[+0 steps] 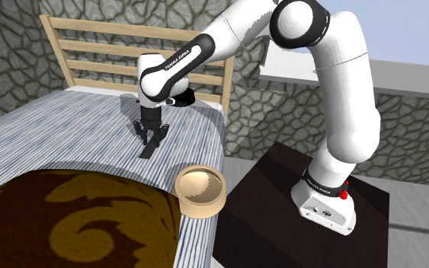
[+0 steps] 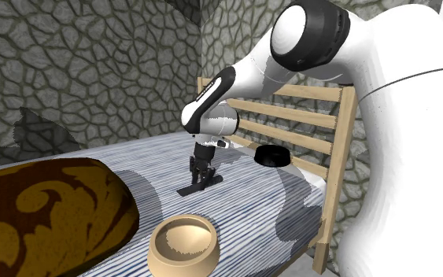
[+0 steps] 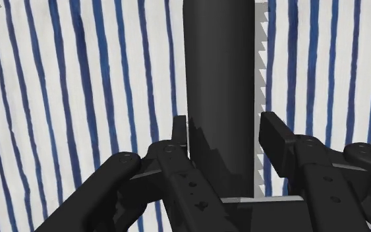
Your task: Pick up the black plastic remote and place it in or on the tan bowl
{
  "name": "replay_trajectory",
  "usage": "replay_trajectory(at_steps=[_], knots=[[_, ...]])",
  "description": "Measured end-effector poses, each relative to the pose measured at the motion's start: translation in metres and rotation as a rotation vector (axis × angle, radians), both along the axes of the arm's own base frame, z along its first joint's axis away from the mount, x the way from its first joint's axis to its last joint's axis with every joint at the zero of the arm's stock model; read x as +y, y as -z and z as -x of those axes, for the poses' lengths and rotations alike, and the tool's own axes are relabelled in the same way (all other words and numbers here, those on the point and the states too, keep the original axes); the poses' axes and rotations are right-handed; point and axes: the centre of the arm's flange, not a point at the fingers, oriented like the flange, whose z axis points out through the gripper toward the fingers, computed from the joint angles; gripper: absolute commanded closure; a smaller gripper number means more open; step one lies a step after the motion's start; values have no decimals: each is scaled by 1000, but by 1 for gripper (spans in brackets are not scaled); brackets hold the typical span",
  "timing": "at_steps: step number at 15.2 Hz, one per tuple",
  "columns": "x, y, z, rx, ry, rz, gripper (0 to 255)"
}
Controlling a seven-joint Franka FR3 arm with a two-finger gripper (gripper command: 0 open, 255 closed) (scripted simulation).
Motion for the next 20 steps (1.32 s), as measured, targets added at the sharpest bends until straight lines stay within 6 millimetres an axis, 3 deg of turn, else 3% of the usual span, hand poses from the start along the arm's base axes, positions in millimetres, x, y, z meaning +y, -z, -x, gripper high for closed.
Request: replay_trajectory(at_steps=[9, 20], knots=[[0, -3, 0, 0, 1, -1, 255], [0, -59, 1, 2, 0, -1, 255]])
